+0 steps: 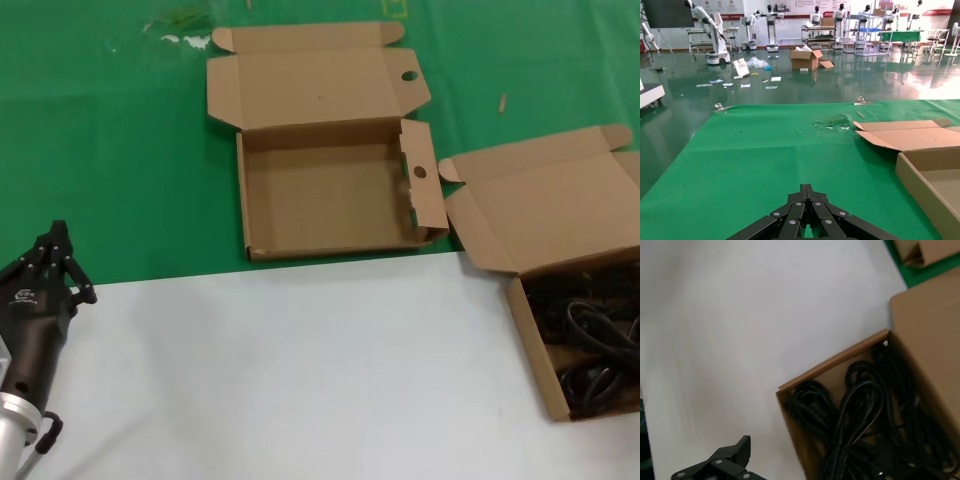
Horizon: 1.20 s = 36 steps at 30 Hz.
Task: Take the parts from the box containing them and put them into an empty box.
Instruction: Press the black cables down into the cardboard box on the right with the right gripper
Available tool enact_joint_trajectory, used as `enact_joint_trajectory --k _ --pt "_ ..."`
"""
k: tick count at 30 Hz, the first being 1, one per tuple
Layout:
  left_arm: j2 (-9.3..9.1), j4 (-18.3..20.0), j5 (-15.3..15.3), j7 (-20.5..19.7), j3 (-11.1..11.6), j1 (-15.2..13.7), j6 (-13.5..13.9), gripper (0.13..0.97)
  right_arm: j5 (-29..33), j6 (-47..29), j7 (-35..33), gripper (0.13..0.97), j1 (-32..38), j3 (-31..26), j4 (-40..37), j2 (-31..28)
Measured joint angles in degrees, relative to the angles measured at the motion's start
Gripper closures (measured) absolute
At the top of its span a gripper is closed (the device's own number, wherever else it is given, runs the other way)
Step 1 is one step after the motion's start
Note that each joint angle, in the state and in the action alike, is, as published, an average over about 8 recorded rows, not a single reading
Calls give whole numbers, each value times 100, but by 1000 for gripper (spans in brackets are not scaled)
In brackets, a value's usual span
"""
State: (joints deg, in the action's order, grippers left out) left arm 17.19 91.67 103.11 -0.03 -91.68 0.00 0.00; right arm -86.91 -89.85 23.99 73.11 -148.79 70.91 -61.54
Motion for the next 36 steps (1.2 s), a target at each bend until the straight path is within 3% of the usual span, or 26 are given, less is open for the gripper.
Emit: enact_joint_trajectory --k 6,10,19,27,36 --pt "0 0 -1 0 0 0 0 957 148 -6 140 297 -222 34 30 -14" --pt "0 0 -1 1 0 0 0 957 360 1 136 297 -508 268 22 21" --pt "0 0 0 1 0 0 0 957 834 24 -19 480 -979 769 -136 192" --pt "0 0 0 1 0 0 0 957 1151 45 -151 694 -1246 1140 -303 379" --pt "0 0 0 1 0 0 0 957 1416 47 -326 847 -1385 1507 -557 608"
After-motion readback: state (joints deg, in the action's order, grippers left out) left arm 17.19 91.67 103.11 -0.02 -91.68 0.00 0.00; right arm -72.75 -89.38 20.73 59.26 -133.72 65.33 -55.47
